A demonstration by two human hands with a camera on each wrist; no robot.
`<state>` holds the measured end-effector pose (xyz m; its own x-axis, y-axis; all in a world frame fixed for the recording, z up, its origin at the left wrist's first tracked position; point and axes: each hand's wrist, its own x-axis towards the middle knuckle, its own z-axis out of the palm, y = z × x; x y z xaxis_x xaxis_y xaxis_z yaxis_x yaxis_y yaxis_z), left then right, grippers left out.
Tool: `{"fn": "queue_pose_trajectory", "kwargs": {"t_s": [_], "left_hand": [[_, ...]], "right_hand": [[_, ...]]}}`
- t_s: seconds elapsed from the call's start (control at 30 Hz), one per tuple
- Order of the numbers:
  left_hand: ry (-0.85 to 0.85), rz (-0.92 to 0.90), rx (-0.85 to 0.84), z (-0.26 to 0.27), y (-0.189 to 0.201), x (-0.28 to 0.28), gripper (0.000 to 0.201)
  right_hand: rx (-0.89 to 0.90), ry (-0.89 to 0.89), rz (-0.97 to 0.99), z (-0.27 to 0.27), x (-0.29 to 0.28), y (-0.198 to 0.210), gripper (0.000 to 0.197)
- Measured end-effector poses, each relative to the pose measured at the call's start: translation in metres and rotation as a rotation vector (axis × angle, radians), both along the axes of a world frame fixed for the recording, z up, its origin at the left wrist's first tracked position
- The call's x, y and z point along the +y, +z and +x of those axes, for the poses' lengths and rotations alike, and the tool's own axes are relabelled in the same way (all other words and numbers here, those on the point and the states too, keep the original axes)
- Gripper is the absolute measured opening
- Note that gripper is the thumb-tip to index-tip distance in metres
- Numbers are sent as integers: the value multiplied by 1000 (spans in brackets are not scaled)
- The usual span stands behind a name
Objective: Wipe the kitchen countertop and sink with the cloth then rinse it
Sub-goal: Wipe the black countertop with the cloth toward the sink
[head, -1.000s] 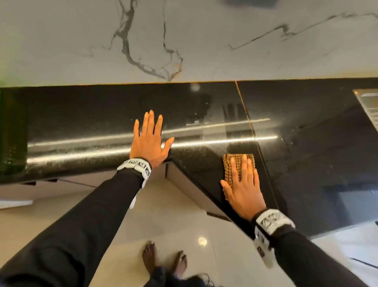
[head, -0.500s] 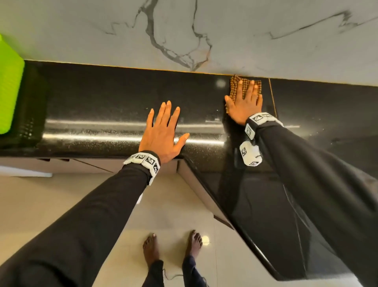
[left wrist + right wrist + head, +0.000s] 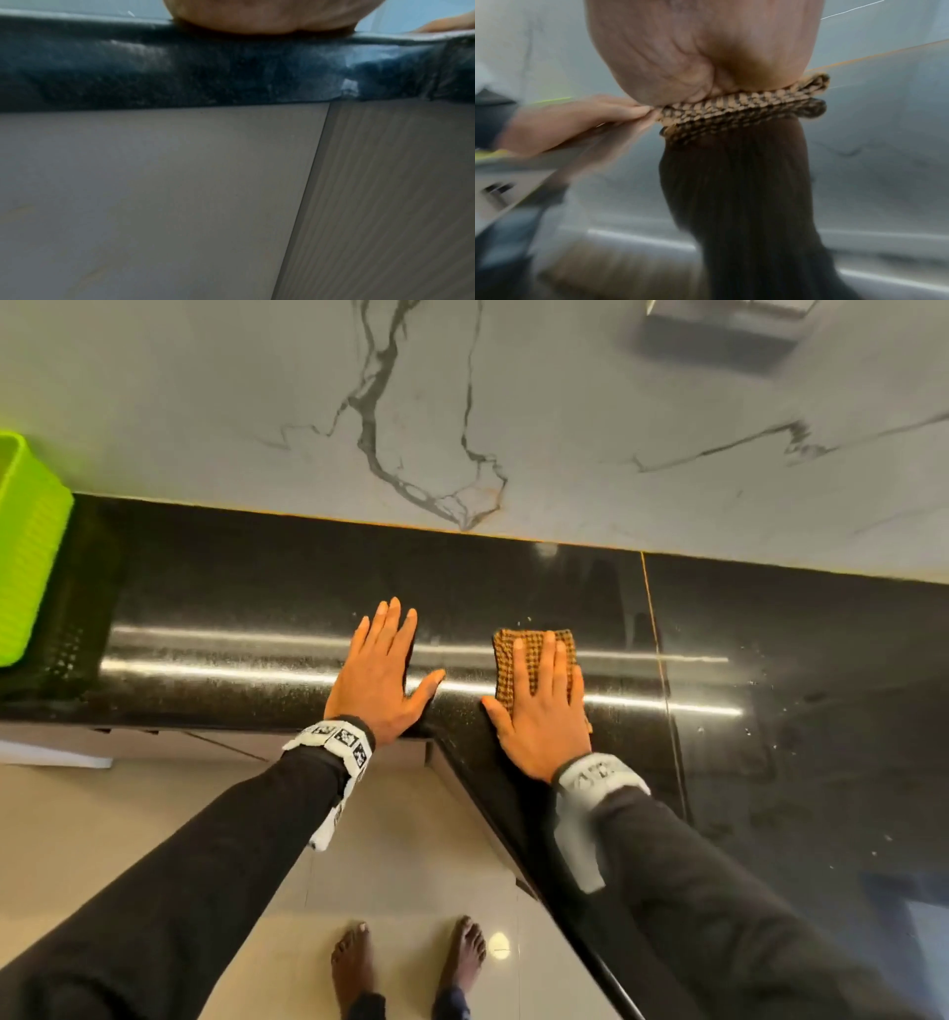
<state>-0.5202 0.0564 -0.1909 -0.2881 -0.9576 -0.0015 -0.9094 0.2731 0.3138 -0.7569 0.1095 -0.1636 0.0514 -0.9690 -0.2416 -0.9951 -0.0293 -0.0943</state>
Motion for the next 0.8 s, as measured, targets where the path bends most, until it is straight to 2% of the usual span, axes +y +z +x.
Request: {"fn": "queue_pose_trajectory", "kwargs": {"t_s": [0.1, 0.23, 0.37, 0.53, 0.63, 0.8], "left_hand": [[1, -4, 87, -1, -1, -2, 90], [-20, -51, 58, 0, 2, -16, 91], [1, -38, 15, 1, 1, -9, 85], [96, -65, 47, -2, 6, 0, 68], [218, -92, 115, 0, 7, -2, 77], [241, -49, 135, -1, 1, -7, 80]], "right_hand": [[-8, -8, 85, -6, -88, 3, 90], [-13, -50, 131, -4, -172, 15, 94], [-19, -14, 131, 3, -150, 11, 91], [7, 180, 103, 28, -109, 5, 86], [5, 331, 105, 41, -128, 7, 87], [9, 501, 97, 81, -170, 7, 85]]}}
